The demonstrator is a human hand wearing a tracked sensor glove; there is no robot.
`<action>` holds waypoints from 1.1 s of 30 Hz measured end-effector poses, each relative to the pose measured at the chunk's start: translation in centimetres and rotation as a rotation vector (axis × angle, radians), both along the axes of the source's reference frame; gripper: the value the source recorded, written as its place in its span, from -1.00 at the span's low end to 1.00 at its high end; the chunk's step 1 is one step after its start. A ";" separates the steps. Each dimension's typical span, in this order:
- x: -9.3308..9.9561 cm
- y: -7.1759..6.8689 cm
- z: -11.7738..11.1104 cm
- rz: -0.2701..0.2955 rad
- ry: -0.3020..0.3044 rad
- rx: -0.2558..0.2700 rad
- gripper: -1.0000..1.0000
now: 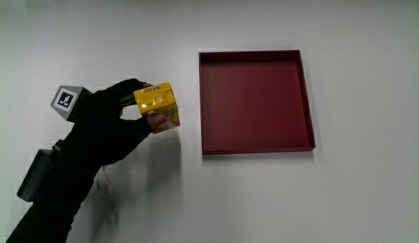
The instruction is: Place ice redtea
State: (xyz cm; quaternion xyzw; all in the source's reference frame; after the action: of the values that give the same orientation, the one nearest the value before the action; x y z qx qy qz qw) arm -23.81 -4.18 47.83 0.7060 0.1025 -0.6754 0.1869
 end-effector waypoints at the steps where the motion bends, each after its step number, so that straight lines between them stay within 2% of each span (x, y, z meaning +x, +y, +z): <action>1: -0.3 0.0 0.5 -0.008 -0.003 -0.004 0.00; 6: -1.1 0.3 2.8 -0.036 -0.025 -0.043 0.00; 10: -1.4 0.8 4.3 -0.056 -0.020 -0.069 0.00; 11: -1.6 1.0 4.7 -0.069 -0.017 -0.075 0.00; 12: -1.9 1.2 5.3 -0.092 0.020 -0.111 0.00; 14: -2.1 1.1 5.3 -0.088 -0.005 -0.080 0.00; 15: -2.1 1.0 5.4 -0.091 0.012 -0.079 0.00; 22: -1.8 1.1 5.3 -0.087 0.028 -0.093 0.00; 25: -1.9 1.2 5.5 -0.086 0.017 -0.095 0.00; 33: -2.0 1.3 5.6 -0.090 0.025 -0.097 -0.32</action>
State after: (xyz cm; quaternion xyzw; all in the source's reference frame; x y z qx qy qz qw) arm -25.77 -2.93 53.47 0.6914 0.0404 -0.6962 0.1889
